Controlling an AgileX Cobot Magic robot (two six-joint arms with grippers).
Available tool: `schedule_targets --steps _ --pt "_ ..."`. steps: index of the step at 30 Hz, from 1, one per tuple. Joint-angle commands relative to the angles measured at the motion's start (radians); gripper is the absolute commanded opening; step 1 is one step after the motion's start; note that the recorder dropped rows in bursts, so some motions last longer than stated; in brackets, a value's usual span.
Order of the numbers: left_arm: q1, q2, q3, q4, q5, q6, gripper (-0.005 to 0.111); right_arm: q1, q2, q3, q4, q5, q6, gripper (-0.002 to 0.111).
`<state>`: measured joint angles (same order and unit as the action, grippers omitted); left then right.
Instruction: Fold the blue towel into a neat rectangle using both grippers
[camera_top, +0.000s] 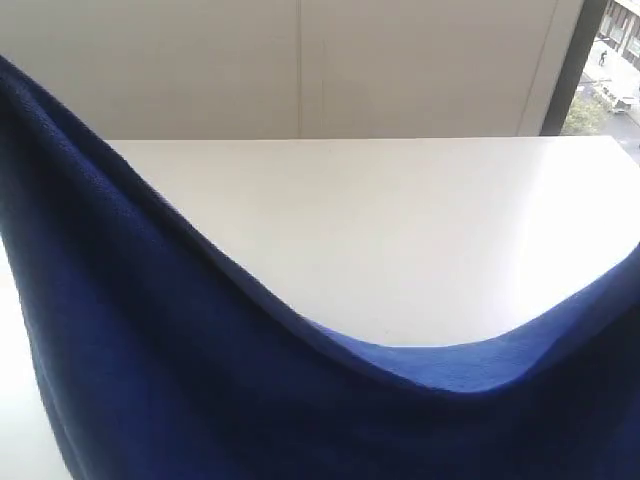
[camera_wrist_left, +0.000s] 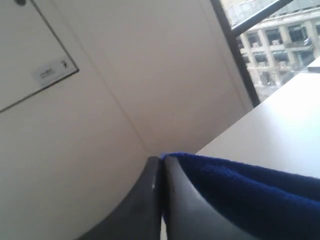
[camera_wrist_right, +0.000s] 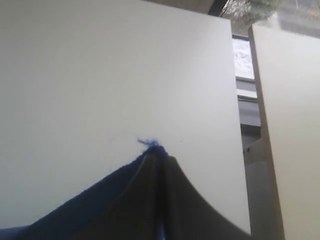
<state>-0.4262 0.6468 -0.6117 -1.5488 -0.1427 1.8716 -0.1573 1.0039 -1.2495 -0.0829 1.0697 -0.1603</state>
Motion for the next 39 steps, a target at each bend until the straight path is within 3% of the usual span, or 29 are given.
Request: schedule_targets --steps 1,11,15,21,23,26,29,31,35,39 --pt "-0.006 0.149 -0.046 -0.196 -0.258 0.219 0.0 -0.002 0.04 0.069 0.007 -0.103 0.006 0.0" --pt "-0.006 0.421 -0.117 -0.196 -0.231 0.228 0.0 -0.002 0.062 0.074 0.009 -0.136 0.006 0.0" --pt "-0.006 0.486 -0.159 -0.196 -0.021 0.197 0.0 -0.002 0.062 0.074 0.015 -0.134 0.006 0.0" --pt "-0.004 0.499 -0.206 -0.172 0.318 -0.051 0.0 -0.002 0.062 0.074 0.02 -0.125 0.006 0.0" --pt "0.015 0.499 -0.214 0.044 0.435 -0.258 0.0 -0.002 0.062 0.074 0.022 -0.125 0.006 0.0" --pt "0.104 0.517 -0.278 0.595 0.756 -0.745 0.0 -0.002 0.062 0.074 0.024 -0.125 0.006 0.0" --pt "0.179 0.516 -0.351 0.969 0.876 -1.093 0.0 -0.002 0.062 0.074 0.026 -0.125 0.006 0.0" --pt "0.215 0.5 -0.392 1.062 0.956 -1.205 0.0 -0.002 0.062 0.074 0.033 -0.117 0.006 0.0" --pt "0.241 0.437 -0.453 1.087 1.167 -1.223 0.0 0.0 0.047 0.074 0.034 -0.08 0.001 0.0" --pt "0.241 0.322 -0.469 1.126 1.232 -1.293 0.0 0.013 -0.033 0.074 0.034 -0.055 0.001 0.0"
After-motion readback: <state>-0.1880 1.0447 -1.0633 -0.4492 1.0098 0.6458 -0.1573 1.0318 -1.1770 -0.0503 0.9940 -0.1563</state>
